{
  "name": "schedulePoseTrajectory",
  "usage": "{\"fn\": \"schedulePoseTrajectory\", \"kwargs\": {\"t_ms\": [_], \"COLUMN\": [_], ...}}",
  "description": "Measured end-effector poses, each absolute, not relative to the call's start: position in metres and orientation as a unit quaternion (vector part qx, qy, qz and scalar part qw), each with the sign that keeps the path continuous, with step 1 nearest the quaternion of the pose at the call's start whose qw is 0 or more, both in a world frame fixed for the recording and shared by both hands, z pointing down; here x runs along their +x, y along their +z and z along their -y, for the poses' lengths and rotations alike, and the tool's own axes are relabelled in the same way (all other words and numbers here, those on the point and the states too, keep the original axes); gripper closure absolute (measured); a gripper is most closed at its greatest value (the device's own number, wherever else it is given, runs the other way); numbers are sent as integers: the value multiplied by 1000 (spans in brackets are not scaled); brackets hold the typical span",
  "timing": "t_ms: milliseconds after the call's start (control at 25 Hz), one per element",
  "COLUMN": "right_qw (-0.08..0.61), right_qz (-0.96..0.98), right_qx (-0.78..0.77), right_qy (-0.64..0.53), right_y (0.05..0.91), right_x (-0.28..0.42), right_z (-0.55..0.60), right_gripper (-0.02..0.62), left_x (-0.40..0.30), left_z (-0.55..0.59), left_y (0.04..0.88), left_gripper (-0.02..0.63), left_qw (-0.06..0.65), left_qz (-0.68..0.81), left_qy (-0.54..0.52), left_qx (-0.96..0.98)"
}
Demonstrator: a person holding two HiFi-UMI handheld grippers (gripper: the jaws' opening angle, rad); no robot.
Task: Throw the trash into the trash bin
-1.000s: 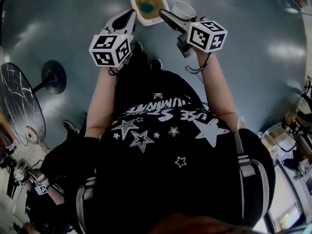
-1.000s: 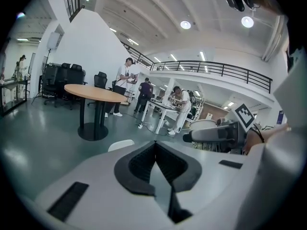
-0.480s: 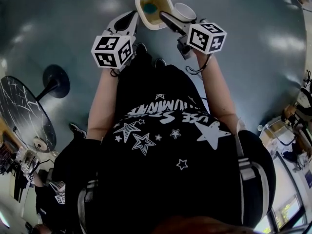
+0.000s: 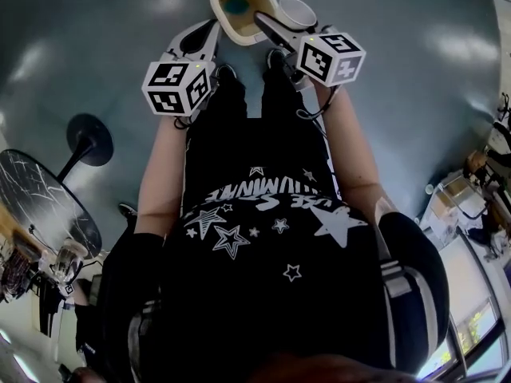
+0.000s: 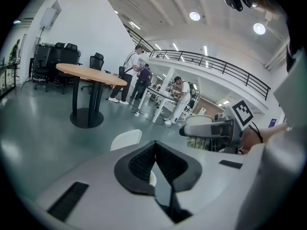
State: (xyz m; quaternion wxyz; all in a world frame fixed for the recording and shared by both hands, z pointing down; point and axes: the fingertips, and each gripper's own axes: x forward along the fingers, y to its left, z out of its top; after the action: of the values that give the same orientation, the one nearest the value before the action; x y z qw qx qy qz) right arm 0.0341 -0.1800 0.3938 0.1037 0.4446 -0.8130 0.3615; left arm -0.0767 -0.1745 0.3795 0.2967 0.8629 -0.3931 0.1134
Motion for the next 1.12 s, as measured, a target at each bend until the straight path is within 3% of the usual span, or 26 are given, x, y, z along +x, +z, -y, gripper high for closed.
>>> {"fn": "schedulePoseTrajectory", "kwargs": {"t_ms": [280,720,1120], "right_qw": [148,162,197], "right_qz": [824,824,833], "right_qx": [433,402,354], "right_qy": [334,365,376], "right_y": [420,469,518], "right_x": [54,71,43], "right_z": [194,219,216], "right_gripper": [259,259,259], "left_x": [-52,-35,-37], "left_z": [181,196,209], "left_y": [404,449,494], "left_gripper": [595,595,595], "left_qw": [305,327,349], "left_qz": [408,439,455], "left_qy": [125,141,145], "left_qx": [852,825,806]}}
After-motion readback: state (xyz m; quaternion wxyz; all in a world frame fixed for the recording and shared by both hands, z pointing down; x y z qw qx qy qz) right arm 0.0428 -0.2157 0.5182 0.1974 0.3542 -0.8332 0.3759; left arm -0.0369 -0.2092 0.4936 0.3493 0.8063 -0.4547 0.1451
